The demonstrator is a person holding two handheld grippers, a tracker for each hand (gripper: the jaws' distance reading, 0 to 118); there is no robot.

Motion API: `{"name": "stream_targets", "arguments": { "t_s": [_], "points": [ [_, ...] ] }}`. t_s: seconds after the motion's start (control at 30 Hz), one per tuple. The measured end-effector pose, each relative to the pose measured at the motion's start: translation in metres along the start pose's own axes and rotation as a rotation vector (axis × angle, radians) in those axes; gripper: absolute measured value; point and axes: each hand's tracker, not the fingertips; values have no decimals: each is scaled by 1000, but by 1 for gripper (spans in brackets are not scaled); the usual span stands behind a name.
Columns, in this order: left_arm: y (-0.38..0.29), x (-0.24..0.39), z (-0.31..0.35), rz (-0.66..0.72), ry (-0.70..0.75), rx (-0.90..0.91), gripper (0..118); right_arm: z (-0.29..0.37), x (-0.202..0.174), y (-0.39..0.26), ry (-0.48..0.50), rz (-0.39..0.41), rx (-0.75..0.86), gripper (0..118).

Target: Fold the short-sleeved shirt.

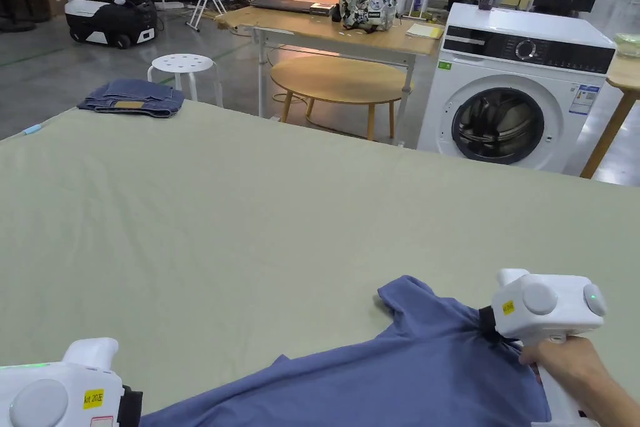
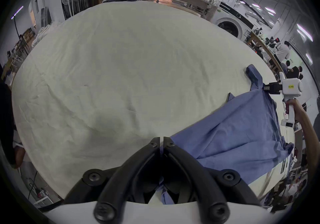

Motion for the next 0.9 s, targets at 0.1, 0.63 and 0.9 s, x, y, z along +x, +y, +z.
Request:
{"name": "stream_targets", "arguments": {
  "t_s": [0.1, 0.63, 0.9],
  "points": [
    [-2, 1, 6, -7, -5, 22, 0, 21, 1, -6, -26, -23, 89, 3],
    [62, 18, 125, -88, -112, 341, 0, 247, 23, -23, -229, -30, 500, 2],
    [125, 77, 192, -209, -108, 517, 0, 341, 41, -24, -344, -76, 669, 3]
  ]
}}
